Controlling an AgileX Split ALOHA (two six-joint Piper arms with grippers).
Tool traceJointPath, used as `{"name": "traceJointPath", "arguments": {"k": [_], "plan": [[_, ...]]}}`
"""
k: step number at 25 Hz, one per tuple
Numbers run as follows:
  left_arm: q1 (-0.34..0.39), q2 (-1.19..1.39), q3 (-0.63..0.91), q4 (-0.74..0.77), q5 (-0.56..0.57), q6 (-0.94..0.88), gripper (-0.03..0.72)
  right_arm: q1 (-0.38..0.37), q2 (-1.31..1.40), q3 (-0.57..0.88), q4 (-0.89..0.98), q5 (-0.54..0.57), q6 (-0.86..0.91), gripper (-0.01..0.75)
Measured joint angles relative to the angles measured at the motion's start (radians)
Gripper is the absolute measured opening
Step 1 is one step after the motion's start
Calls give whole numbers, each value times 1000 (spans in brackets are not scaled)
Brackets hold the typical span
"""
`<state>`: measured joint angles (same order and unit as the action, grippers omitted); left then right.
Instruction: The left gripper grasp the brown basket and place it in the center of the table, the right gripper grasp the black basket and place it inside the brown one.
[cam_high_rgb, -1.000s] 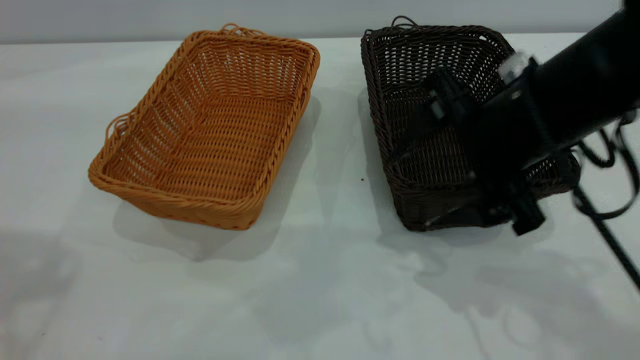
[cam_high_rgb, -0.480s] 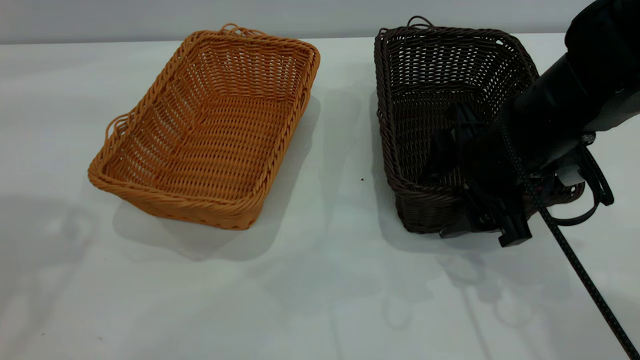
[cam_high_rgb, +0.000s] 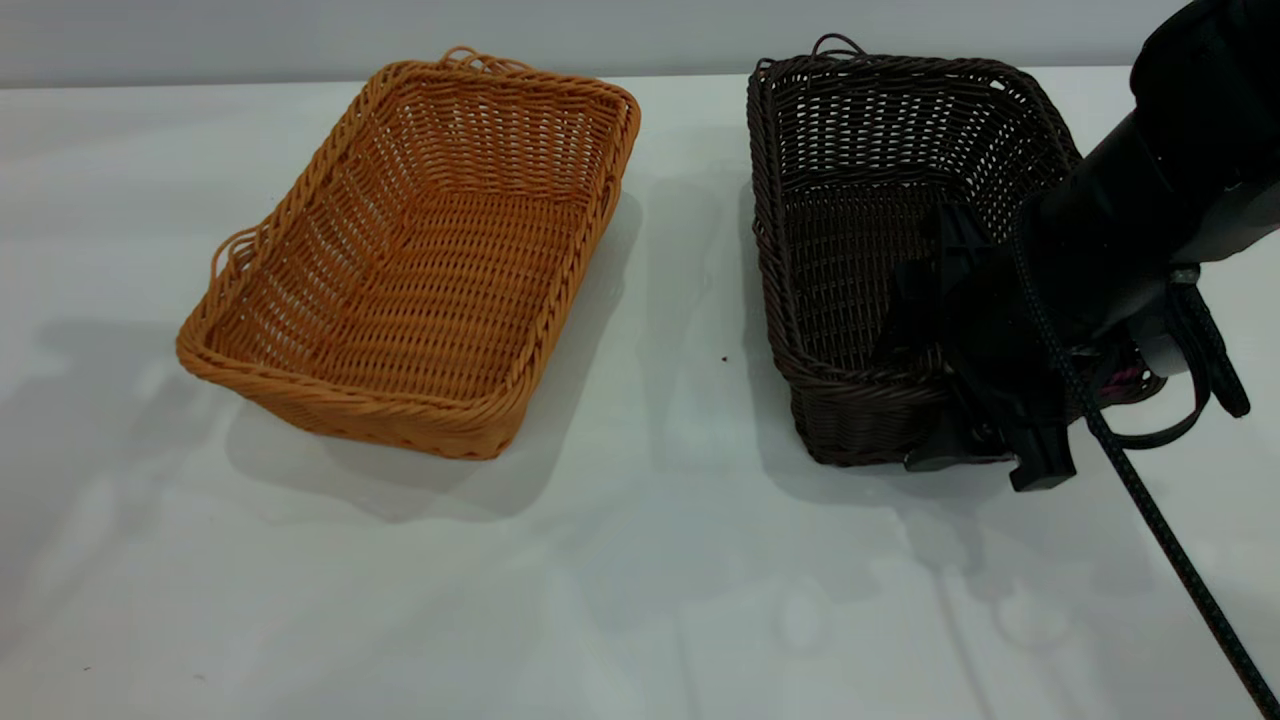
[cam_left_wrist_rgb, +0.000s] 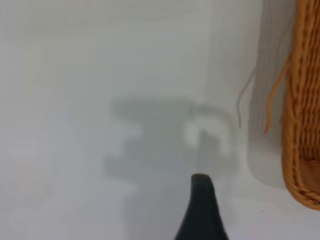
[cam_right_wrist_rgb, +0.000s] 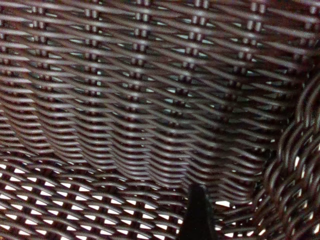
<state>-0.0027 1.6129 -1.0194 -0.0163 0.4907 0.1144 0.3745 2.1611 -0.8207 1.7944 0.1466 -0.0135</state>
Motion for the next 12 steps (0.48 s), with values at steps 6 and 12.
{"name": "traceJointPath", "arguments": {"k": [6,12], "plan": [[-48,220,-115,-72,-53,49,521,0,0,0,0,12,-4,495],[-113,447,-288,-165,-76,151,521,0,0,0,0,15,-47,493]]}}
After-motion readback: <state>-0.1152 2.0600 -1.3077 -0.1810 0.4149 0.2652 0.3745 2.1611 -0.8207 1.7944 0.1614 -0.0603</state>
